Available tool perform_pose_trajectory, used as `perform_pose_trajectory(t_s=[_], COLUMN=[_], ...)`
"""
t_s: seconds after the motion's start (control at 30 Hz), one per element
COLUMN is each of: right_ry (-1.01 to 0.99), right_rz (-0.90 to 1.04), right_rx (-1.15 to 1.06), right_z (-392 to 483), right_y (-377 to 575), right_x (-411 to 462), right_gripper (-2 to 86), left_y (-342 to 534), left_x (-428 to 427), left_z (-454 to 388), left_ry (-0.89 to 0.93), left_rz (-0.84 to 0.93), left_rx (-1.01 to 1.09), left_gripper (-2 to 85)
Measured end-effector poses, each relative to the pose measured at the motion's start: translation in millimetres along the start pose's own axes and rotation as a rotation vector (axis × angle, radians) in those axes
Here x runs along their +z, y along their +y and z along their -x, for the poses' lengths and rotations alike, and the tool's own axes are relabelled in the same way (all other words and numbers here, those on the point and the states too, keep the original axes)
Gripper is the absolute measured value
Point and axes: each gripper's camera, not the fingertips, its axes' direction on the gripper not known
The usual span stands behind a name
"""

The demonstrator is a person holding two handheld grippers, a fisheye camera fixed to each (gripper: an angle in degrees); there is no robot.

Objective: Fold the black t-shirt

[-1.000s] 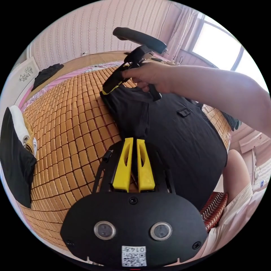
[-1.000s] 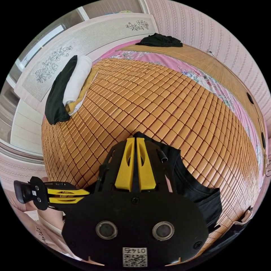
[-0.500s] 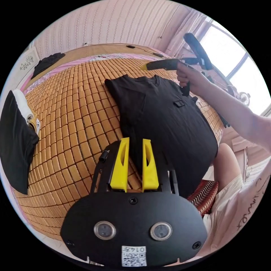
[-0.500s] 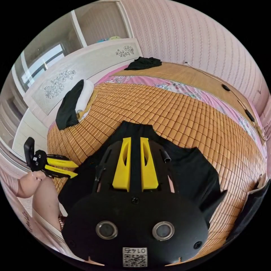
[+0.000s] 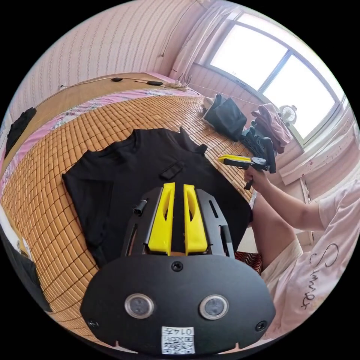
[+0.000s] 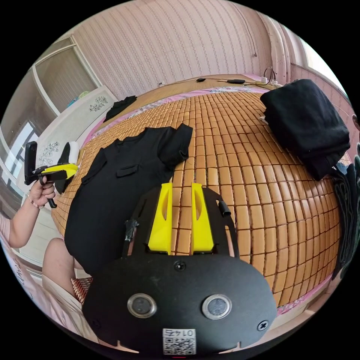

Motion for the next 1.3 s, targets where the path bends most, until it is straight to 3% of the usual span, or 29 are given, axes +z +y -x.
perform_pose_trajectory(t_s=[0.37,0.6,0.77,1.0,1.17,1.3], right_ry=[-0.126,-0.141,-0.182,-0.198,-0.168,-0.203], right_rz=[-0.060,0.010,0.045,0.016,-0.038,-0.014], right_rx=[-0.061,-0.041,-0.002,-0.018,-0.347,-0.483], right_z=[-48,-66,-75,-78,-51,-38], right_y=[1,-5,-4,1,10,18], right_x=[1,12,21,15,-4,-5], right_gripper=[9.6,7.6,4.8,2.7,2.6,2.9], left_y=[-196,-264,-276,-274,-222,-169], left_x=[171,268,342,309,230,217], left_z=[-55,-69,-70,-58,-25,13], left_ry=[-0.115,-0.172,-0.336,-0.292,-0.180,-0.203], left_rz=[0.101,0.200,0.366,0.221,0.032,0.088], left_rx=[0.090,0.112,0.168,0.177,0.115,0.045], left_gripper=[5.7,7.3,6.1,0.2,0.2,1.6])
